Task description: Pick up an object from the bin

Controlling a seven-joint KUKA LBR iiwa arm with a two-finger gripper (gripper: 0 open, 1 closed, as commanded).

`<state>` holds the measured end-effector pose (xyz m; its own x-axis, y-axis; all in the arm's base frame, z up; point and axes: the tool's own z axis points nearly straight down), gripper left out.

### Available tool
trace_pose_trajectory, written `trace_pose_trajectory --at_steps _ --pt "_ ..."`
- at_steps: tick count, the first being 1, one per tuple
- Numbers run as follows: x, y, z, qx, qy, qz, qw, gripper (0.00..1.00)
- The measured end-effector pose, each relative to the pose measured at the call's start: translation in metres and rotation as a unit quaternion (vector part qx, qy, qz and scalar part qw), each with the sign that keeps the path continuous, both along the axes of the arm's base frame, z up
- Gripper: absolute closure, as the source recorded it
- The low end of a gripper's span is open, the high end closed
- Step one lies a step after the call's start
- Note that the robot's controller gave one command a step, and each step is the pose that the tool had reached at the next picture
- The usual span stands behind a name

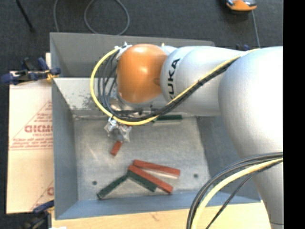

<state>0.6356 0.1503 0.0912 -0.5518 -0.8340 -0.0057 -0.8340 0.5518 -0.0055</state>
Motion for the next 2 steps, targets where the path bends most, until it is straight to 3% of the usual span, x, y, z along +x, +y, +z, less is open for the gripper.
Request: trace_pose_trajectory --at_steps 1,2 --pt "-0.0009 0.0008 -0.0006 0.001 0.0016 -0.001 1.0 0.0" --pt "-0.001 0.0008 -0.0007 0.001 0.0021 -0.002 1.0 1.0"
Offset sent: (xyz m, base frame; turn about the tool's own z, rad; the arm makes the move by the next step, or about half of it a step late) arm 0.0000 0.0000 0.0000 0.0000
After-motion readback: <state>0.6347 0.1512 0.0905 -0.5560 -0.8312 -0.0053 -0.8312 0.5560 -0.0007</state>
